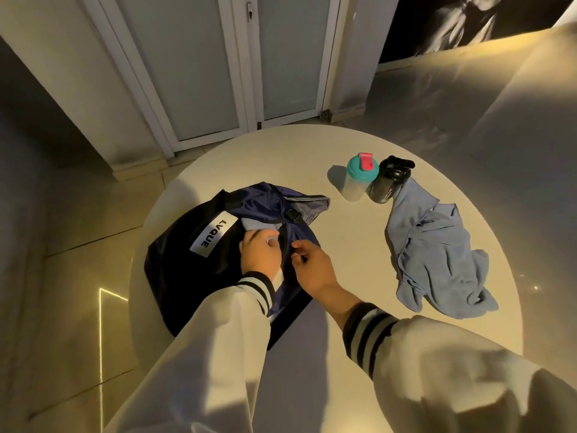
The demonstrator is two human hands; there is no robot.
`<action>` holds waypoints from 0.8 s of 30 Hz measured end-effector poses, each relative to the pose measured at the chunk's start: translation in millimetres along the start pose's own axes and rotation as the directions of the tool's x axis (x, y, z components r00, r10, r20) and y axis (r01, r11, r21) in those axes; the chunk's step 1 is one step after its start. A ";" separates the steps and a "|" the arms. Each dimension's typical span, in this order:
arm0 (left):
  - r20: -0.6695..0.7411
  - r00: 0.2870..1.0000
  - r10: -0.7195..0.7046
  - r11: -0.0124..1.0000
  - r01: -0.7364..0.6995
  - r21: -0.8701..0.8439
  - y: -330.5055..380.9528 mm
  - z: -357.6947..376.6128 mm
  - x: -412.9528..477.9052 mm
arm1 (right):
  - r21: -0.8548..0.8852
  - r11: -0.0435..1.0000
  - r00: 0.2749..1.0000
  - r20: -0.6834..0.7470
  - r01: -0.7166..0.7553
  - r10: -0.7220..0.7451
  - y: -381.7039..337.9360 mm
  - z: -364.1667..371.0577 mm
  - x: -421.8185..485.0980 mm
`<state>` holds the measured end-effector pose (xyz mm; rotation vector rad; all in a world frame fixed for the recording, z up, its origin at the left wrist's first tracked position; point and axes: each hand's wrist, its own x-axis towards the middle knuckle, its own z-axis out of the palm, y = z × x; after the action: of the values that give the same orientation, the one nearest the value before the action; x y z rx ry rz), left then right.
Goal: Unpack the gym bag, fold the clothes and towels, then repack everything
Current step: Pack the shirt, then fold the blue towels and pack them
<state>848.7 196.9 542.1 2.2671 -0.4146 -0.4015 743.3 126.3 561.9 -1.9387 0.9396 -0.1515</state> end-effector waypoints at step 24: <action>0.577 0.817 0.026 0.987 0.072 -0.146 110.4 294.1 -121.3 | -0.210 0.946 0.951 -0.240 -0.245 0.193 284.3 -189.2 -20.3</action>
<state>601.0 -13.5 453.8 1.9554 -0.6337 -1.1120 486.0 -66.7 445.2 -2.0447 1.3666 -0.1257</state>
